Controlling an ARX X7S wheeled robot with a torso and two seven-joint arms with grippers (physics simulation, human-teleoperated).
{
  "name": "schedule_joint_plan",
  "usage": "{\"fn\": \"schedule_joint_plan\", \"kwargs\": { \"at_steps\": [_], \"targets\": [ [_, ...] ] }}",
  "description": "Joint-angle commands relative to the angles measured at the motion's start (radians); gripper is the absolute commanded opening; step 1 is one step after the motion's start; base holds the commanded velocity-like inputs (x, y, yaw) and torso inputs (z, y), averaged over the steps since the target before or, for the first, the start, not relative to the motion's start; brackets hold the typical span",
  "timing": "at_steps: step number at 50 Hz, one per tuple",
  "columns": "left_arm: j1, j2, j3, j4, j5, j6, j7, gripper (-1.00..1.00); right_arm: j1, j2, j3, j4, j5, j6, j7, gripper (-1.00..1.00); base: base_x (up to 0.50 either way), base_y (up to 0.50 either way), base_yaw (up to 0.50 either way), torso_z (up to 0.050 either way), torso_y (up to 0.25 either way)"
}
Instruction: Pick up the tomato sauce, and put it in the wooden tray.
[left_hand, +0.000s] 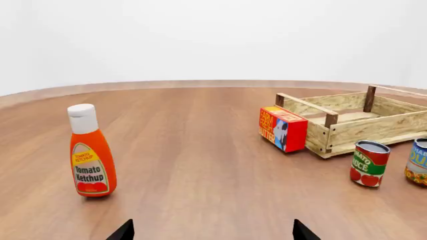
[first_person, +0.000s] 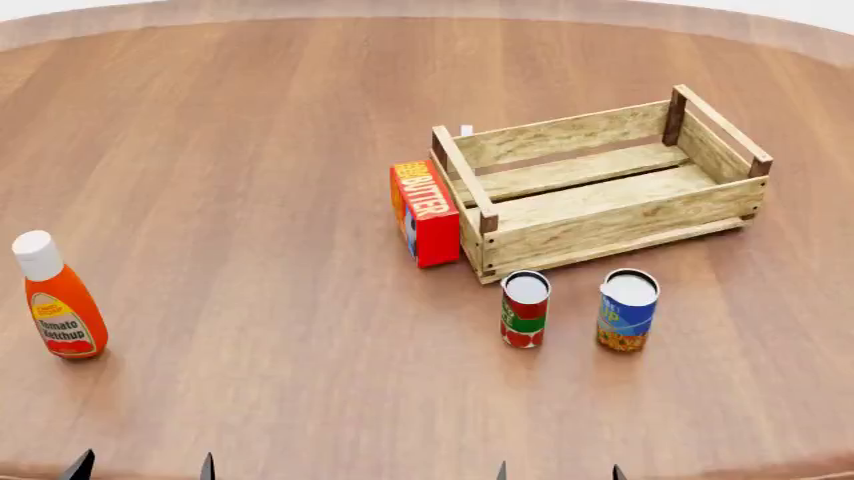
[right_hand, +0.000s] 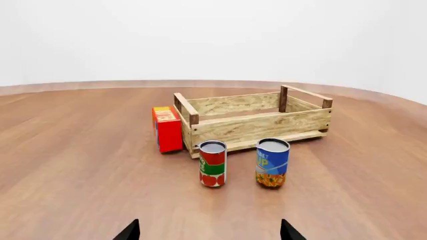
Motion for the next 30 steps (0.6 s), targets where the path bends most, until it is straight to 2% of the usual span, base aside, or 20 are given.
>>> {"fn": "schedule_joint_plan", "kwargs": {
  "at_steps": [1,30],
  "targets": [
    [0.0,-0.01,0.011,0.0,-0.01,0.0,-0.011,1.0,0.0,0.009,-0.013,0.0,0.009,0.0,0.013,1.0,0.0,0.0,0.0,0.0,0.0],
    [0.001,-0.072,0.087,0.004,-0.055,-0.002,-0.094,1.0,0.006,0.07,-0.089,0.002,0.074,0.015,0.085,1.0,0.0,0.0,0.0,0.0,0.0]
  ]
}}
